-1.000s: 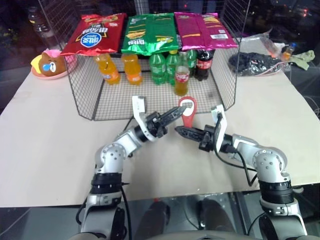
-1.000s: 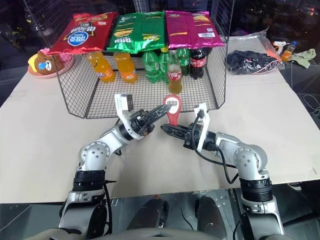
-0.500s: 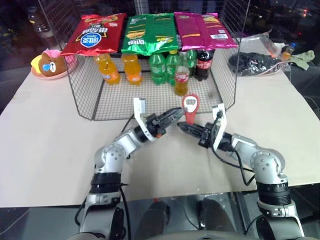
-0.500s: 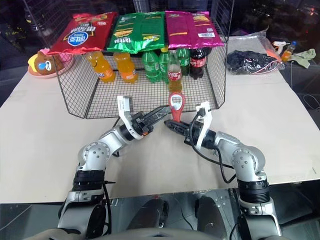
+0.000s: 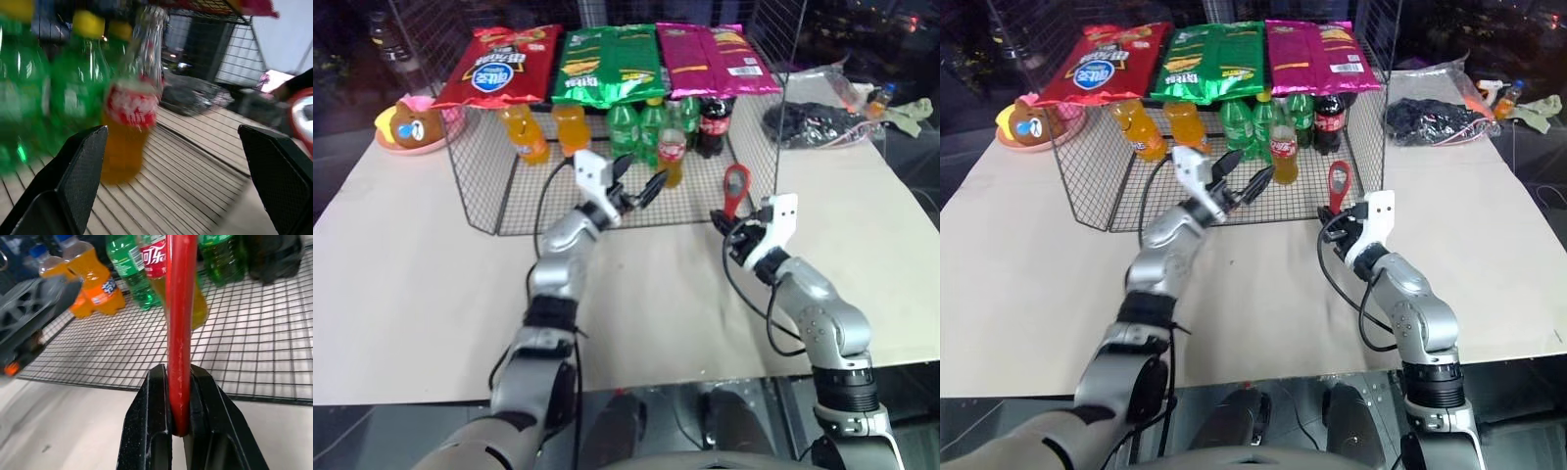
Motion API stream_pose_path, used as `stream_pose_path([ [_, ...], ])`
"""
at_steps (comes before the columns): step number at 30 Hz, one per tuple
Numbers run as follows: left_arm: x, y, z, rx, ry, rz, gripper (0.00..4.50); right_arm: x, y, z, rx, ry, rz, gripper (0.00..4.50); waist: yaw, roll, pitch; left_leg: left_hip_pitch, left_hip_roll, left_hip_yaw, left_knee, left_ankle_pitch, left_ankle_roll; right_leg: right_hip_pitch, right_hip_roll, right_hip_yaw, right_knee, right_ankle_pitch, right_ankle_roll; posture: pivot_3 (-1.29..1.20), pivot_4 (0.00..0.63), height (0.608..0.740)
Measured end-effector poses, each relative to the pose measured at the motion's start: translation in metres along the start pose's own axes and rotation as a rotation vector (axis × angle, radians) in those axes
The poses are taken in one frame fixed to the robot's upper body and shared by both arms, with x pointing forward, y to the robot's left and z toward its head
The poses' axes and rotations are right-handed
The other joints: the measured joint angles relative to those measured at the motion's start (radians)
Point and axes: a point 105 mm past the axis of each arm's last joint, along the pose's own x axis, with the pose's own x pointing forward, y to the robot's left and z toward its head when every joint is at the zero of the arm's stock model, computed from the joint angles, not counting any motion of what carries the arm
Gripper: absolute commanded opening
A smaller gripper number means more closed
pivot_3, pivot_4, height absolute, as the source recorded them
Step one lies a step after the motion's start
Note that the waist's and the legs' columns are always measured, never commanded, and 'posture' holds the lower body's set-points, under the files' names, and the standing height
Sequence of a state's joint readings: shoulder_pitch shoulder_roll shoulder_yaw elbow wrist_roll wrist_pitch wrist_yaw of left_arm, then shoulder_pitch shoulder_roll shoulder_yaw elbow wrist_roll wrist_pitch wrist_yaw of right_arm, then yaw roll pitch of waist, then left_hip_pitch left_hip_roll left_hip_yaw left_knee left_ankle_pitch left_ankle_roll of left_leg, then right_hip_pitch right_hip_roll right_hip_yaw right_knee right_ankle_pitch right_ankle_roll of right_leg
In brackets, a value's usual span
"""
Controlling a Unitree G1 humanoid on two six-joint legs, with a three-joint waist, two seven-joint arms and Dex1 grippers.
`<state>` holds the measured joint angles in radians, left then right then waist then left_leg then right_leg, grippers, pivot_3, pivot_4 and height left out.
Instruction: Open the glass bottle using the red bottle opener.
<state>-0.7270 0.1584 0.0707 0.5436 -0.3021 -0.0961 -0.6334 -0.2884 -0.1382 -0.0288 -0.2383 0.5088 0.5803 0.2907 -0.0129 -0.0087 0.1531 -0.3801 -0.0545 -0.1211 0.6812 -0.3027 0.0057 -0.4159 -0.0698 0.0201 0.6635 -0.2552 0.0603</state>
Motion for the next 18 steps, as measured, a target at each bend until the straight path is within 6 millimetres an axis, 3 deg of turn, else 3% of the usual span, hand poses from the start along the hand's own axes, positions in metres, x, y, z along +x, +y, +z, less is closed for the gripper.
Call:
stream_pose_path([
  [7,0.026,0.012,-0.013,0.186,0.047,0.091,4.4,0.002,0.005,-0.007,-0.002,0.009,-0.007,0.0,-0.004,0.0,0.0,-0.001,-0.001,0.0,0.0,0.0,0.0,-0.001,0.0,0.0,0.001,0.0,0.0,0.0,0.15,0.74],
  [14,0.053,-0.001,-0.011,0.233,0.069,0.11,4.4,-0.002,0.009,-0.001,-0.064,-0.007,-0.014,0.0,-0.004,0.0,0.0,-0.002,-0.002,-0.001,0.001,0.0,0.0,-0.001,0.0,-0.001,0.001,0.0,0.0,0.0,0.15,0.74],
  [18,0.054,-0.003,-0.02,0.228,0.104,0.123,4.4,-0.006,0.008,0.001,-0.124,-0.003,-0.034,0.0,-0.011,0.0,0.0,-0.002,-0.002,-0.001,0.001,0.0,0.0,-0.001,0.0,-0.001,0.001,0.0,0.0,0.0,0.15,0.74],
])
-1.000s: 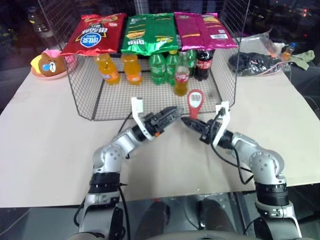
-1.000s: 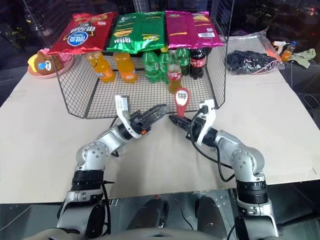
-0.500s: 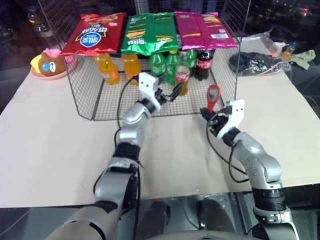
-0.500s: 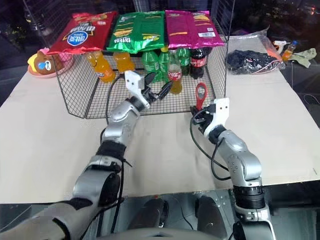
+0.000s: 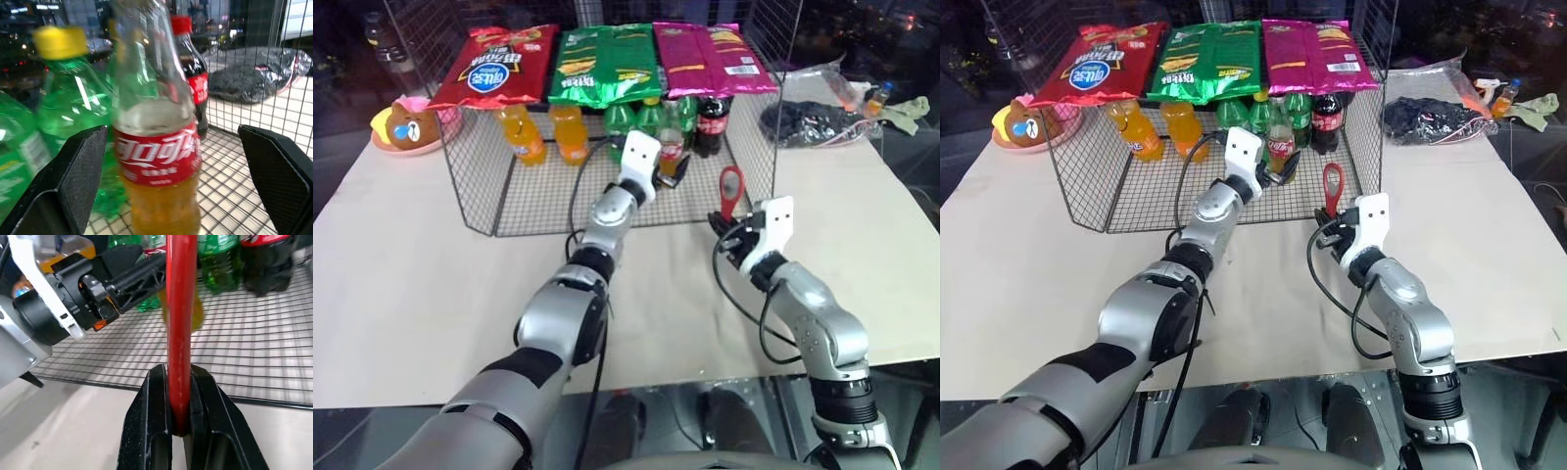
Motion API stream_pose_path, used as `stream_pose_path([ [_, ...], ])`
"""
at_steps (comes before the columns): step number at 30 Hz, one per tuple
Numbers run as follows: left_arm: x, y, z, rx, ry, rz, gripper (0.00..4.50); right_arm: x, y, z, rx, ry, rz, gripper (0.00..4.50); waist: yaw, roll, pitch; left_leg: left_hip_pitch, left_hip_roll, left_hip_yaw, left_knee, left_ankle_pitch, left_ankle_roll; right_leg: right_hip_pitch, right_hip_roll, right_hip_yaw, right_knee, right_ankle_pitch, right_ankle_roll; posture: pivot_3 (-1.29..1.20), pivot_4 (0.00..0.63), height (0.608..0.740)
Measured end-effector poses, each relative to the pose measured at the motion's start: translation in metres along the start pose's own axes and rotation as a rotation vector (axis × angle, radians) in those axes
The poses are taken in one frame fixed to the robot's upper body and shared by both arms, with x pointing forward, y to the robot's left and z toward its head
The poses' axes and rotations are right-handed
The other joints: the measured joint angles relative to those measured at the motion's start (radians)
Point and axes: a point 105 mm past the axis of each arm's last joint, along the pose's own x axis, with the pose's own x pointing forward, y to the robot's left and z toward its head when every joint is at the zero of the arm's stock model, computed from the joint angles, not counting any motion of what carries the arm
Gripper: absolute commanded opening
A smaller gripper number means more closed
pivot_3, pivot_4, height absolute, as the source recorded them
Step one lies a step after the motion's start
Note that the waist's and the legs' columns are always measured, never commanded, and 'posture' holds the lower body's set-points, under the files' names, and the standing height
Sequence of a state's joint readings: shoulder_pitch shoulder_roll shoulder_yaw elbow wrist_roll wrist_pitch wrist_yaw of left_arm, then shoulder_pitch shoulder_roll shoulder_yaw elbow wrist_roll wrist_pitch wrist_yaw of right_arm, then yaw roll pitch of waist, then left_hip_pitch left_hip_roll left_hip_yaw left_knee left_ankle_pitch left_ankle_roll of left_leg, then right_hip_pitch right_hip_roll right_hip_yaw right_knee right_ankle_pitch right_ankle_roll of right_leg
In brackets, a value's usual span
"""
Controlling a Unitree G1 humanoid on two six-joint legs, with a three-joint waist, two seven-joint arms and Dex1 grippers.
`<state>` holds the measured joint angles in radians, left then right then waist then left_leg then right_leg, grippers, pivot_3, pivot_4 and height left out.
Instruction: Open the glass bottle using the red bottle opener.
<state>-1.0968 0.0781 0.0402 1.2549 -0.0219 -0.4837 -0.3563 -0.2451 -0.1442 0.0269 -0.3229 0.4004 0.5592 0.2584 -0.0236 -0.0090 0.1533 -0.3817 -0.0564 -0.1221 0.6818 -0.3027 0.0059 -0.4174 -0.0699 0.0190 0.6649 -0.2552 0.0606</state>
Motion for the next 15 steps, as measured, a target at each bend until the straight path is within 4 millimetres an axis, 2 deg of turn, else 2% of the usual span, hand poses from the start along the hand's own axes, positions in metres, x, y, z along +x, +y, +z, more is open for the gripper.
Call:
stream_pose_path([
  [3,0.001,0.0,-0.007,0.0,0.044,0.03,4.4,-0.001,0.002,0.009,-0.098,-0.021,-0.009,0.0,-0.005,0.0,0.0,0.0,0.0,0.0,0.001,0.0,0.0,0.0,0.0,0.0,0.001,0.0,0.0,0.0,0.15,0.74],
  [9,0.016,0.001,0.017,0.036,0.005,0.069,4.4,-0.001,0.011,0.022,-0.193,-0.065,-0.005,0.0,-0.007,0.0,0.0,0.0,-0.001,0.0,0.001,0.0,0.0,0.0,0.0,0.0,0.0,0.0,0.0,0.0,0.15,0.74],
  [15,0.016,0.004,0.008,0.055,0.064,0.125,4.4,-0.001,0.011,0.025,-0.205,-0.072,-0.016,0.0,-0.013,0.0,0.0,0.0,-0.001,0.0,0.001,0.0,0.0,0.0,0.0,0.0,0.001,0.0,0.0,0.0,0.15,0.74],
])
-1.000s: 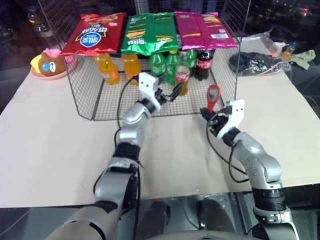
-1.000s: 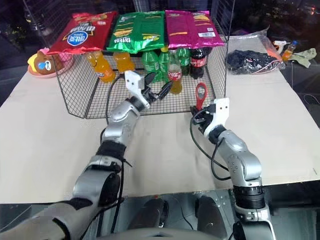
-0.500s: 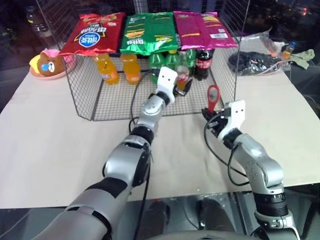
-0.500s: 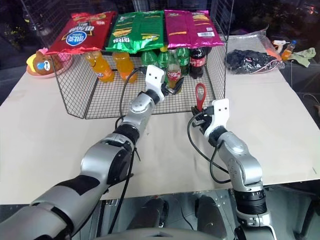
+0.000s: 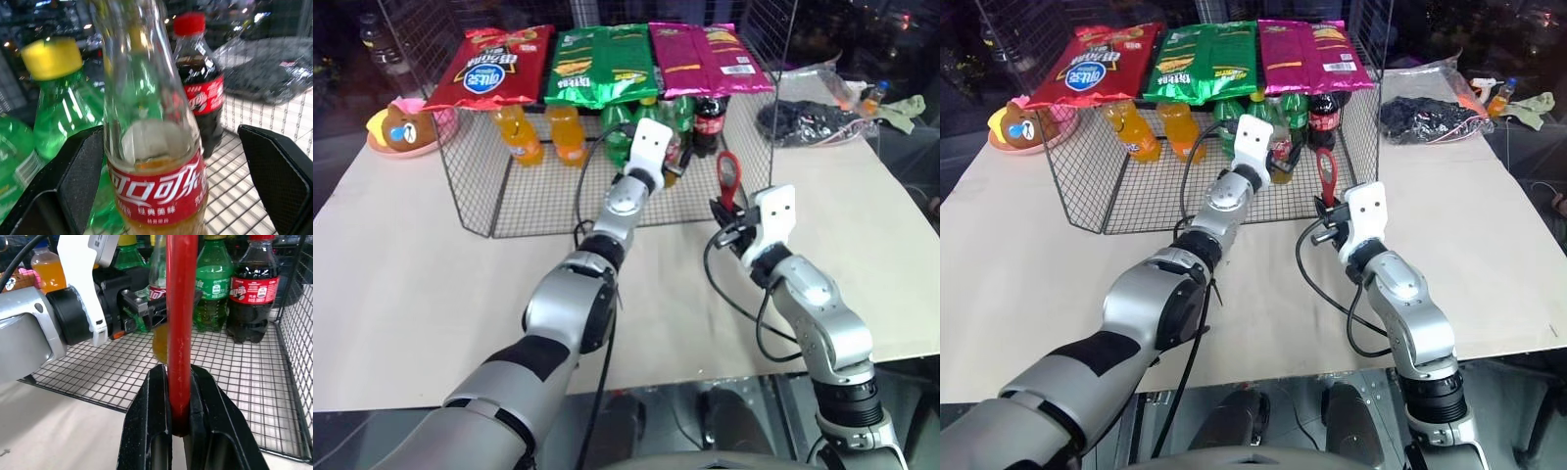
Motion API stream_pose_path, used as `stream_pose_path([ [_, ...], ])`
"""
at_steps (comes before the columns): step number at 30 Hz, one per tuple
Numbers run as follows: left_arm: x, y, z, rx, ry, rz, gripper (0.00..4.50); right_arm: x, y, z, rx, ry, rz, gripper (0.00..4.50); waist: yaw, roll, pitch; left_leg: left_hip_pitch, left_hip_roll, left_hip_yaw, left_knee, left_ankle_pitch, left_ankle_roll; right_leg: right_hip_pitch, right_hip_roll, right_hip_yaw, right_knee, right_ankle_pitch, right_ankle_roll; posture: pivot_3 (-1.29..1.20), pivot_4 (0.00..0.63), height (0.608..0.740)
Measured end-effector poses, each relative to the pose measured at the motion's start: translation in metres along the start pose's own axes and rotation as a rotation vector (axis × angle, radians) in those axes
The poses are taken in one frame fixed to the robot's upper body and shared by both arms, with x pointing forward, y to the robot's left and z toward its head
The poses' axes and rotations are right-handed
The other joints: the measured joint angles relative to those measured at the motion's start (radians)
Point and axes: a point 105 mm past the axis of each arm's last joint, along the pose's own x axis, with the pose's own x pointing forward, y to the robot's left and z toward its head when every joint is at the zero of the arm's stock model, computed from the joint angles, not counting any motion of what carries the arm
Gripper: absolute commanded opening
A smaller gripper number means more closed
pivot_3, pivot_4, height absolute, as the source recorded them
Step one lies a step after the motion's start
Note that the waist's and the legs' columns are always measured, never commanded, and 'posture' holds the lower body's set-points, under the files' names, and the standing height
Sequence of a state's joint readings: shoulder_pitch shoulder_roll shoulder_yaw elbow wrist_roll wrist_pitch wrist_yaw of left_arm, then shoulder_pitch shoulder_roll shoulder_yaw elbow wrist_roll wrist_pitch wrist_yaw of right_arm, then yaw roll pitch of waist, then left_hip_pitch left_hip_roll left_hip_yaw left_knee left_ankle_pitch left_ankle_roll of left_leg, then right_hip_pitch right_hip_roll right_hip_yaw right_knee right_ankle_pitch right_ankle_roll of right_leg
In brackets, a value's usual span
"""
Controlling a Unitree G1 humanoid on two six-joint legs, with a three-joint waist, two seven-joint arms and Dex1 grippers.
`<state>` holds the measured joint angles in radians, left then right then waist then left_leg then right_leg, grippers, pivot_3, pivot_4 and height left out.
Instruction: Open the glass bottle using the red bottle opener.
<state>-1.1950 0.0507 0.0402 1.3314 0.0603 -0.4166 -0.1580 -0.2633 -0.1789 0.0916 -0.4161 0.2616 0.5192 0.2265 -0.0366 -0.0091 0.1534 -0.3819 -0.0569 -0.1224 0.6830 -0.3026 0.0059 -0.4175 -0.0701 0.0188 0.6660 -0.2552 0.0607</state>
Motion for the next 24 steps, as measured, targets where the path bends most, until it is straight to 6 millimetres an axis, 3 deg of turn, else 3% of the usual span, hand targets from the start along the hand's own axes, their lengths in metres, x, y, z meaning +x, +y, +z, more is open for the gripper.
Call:
stream_pose_path([
  [12,0.009,-0.001,0.005,0.073,0.067,0.063,4.4,0.0,-0.001,0.001,-0.003,-0.004,-0.014,0.0,-0.001,0.0,0.0,0.0,0.0,0.0,0.0,0.0,0.0,0.0,0.0,0.0,0.0,0.0,0.0,0.0,0.15,0.74],
  [24,0.008,0.0,-0.007,0.083,0.146,0.114,4.4,-0.002,-0.001,0.01,-0.013,-0.037,-0.024,0.0,-0.001,0.0,0.0,0.0,0.0,0.001,0.001,0.0,0.0,-0.001,0.0,0.001,0.002,0.0,0.0,0.0,0.15,0.74],
])
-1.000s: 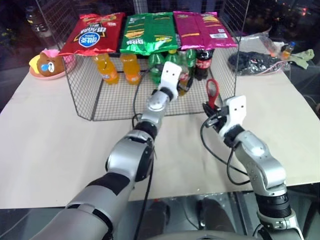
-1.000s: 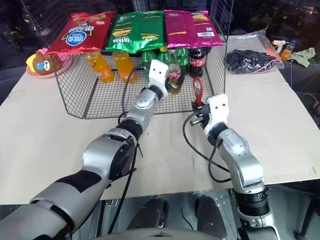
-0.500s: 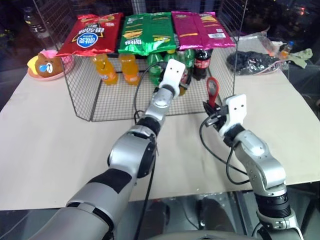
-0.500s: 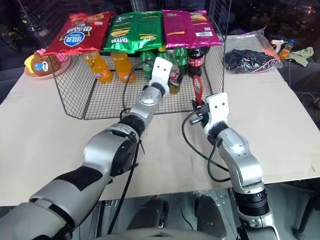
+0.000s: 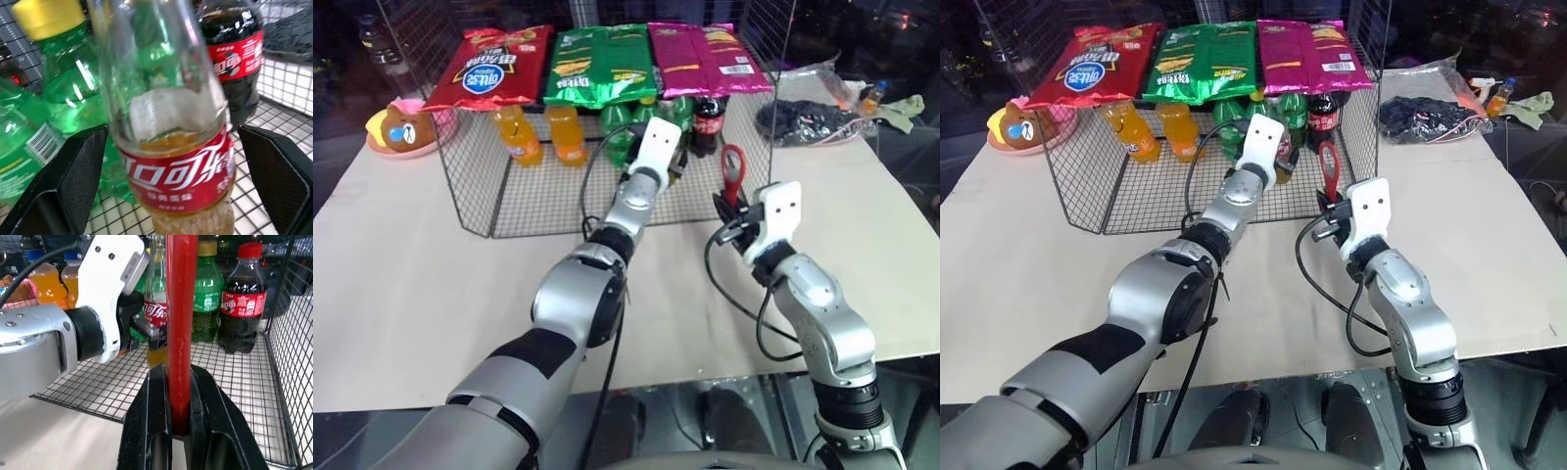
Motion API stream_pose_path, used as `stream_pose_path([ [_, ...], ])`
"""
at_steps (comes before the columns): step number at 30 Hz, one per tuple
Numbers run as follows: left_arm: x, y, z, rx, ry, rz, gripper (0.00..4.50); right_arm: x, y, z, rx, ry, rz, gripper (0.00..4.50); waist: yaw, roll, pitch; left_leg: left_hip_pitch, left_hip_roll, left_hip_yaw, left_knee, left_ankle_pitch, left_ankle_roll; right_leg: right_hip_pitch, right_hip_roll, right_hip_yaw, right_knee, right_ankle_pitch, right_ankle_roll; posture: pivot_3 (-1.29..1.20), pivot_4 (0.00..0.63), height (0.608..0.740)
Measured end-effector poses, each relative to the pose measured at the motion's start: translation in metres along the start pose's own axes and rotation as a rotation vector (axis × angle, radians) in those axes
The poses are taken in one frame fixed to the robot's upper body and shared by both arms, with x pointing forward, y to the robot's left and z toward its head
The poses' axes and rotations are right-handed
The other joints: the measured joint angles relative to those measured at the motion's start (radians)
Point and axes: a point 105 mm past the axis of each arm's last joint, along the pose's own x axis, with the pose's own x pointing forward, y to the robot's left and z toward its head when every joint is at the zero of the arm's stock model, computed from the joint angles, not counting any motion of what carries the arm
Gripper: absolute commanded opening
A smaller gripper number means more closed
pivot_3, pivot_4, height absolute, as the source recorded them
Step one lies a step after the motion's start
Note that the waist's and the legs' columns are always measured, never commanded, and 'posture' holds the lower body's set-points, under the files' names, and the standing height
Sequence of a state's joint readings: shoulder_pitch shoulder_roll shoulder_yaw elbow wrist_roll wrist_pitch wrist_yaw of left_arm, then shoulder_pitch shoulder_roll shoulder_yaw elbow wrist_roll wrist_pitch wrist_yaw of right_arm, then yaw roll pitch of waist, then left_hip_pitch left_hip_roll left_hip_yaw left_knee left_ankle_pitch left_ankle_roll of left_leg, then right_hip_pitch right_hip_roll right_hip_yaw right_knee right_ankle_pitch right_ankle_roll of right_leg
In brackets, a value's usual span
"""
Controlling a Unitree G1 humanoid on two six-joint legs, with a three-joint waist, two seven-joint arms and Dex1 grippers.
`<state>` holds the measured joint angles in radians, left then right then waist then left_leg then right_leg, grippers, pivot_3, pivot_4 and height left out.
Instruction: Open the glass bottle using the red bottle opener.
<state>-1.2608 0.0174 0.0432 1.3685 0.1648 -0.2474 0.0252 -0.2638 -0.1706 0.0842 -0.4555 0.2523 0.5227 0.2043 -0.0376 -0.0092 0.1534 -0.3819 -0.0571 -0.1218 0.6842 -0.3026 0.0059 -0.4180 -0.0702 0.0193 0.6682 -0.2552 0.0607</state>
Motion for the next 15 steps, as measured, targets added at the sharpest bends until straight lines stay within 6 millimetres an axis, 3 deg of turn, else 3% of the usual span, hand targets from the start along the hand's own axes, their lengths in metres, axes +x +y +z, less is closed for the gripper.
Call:
stream_pose_path([
  [1,0.0,-0.0001,0.0,0.001,0.0,0.0,4.4,-0.0001,-0.0007,0.0001,0.0,0.0,-0.003,0.0,0.0,0.0,0.0,0.0,0.0,0.0,0.0,0.0,0.0,0.0,0.0,0.0,0.0,0.0,0.0,0.0,0.15,0.74],
  [5,0.0005,-0.0011,0.0036,0.005,-0.015,0.006,2.8,-0.0005,-0.0025,0.0001,0.0,0.001,-0.016,0.0,0.0,0.0,0.0,0.0,0.0,0.001,0.0,0.0,0.0,-0.002,0.0,0.001,0.002,0.0,0.0,0.0,0.15,0.74],
  [6,0.0011,-0.0005,0.0051,0.01,-0.013,0.01,2.65,-0.0005,-0.0025,-0.0003,0.001,0.005,-0.017,0.0,0.0,0.0,0.0,0.0,0.0,0.002,0.0,0.0,0.0,-0.001,0.0,0.002,0.002,0.0,0.0,0.0,0.15,0.74],
  [15,0.0009,-0.0001,0.0044,0.02,-0.011,0.015,2.64,-0.0024,-0.0049,-0.0034,-0.012,0.021,-0.025,0.0,0.0,0.0,0.0,0.0,0.0,0.004,0.001,0.0,0.0,-0.003,0.0,0.004,0.005,0.0,0.0,0.0,0.15,0.74],
])
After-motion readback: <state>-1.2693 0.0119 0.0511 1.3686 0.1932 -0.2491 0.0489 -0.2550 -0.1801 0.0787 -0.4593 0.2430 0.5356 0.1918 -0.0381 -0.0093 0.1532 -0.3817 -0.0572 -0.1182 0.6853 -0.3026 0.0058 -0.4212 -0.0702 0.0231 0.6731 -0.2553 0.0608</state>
